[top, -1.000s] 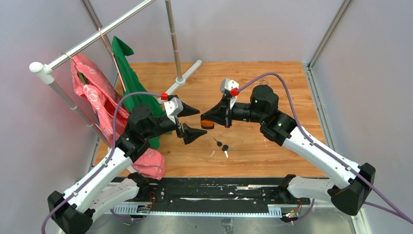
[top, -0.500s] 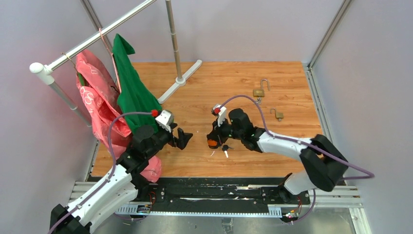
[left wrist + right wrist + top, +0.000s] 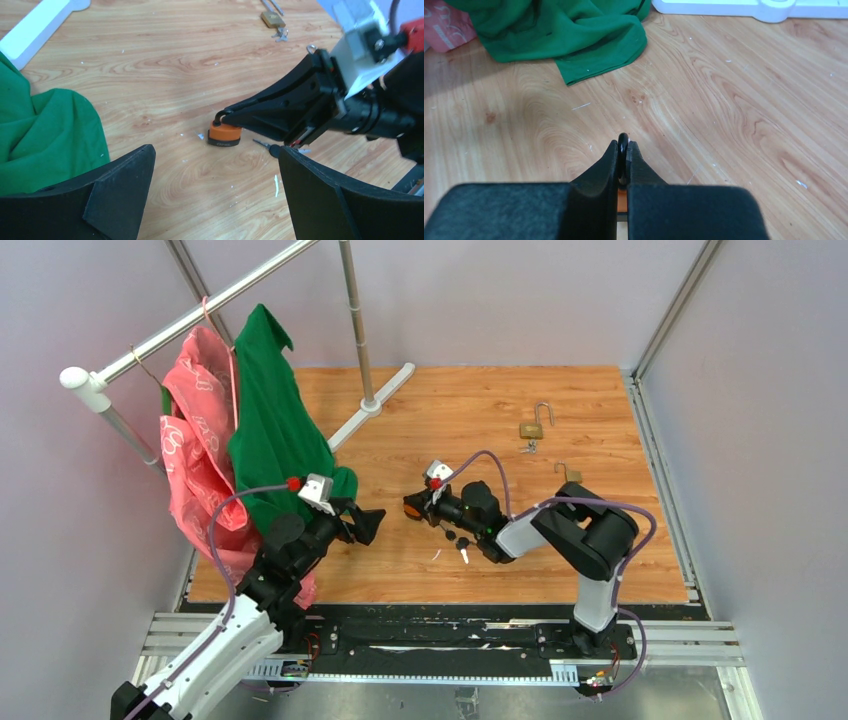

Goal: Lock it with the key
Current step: Place the lock at the center of the board, then pick up the lock from the center of the board.

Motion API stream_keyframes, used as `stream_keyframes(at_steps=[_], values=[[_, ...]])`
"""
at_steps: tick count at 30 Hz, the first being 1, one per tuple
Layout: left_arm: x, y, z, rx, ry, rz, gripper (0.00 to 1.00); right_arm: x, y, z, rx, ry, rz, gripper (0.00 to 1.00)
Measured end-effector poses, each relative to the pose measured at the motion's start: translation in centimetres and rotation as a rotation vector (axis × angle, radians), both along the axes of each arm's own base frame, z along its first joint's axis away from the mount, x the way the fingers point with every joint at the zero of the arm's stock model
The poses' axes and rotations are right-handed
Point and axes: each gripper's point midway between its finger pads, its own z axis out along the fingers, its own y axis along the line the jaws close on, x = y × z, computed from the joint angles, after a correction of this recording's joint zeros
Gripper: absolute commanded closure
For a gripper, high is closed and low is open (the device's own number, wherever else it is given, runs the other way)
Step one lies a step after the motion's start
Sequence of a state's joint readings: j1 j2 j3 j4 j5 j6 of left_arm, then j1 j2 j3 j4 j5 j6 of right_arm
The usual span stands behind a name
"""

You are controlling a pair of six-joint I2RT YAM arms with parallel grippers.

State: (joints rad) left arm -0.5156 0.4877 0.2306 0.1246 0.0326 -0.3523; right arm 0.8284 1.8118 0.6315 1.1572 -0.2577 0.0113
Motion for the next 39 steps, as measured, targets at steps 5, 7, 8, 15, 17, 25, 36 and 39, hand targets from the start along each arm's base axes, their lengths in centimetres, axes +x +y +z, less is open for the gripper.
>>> stream_keyframes(at_steps=[5,7,8,15,17,25,36,39], values=[[0.2,0.3,0.2,-0.034,-0.006,0.025,0.00,0.1,0.7,-1.0,-0.003,-0.087,0.009,1.00],[0.2,0.3,0.0,-0.038,-0.004,0.028,0.00,-0.1,0.5,-1.0,-0.006,-0.113,0.013,0.95],[0.2,0.4,0.0,-0.041,-0.003,0.029,0.00,-0.2,0.3,-1.1,-0.009,-0.124,0.014,0.89],[0.4,0.4,-0.1,-0.052,0.002,0.036,0.01,-1.3,-1.3,-2.1,-0.016,-0.144,0.002,0.47],[0.4,0.4,-0.1,-0.053,0.001,0.036,0.00,-1.4,-1.5,-2.2,-0.017,-0.140,-0.002,0.39],[0.4,0.4,-0.2,-0.053,0.002,0.036,0.00,-1.7,-1.4,2.7,0.006,-0.130,0.004,0.17],[0.4,0.4,-0.2,-0.055,0.004,0.037,0.00,6.3,-11.1,18.6,-0.126,-0.011,-0.364,0.17],[0.4,0.4,-0.2,-0.056,0.002,0.037,0.00,9.6,-17.1,18.6,-0.207,0.107,-0.546,0.17]])
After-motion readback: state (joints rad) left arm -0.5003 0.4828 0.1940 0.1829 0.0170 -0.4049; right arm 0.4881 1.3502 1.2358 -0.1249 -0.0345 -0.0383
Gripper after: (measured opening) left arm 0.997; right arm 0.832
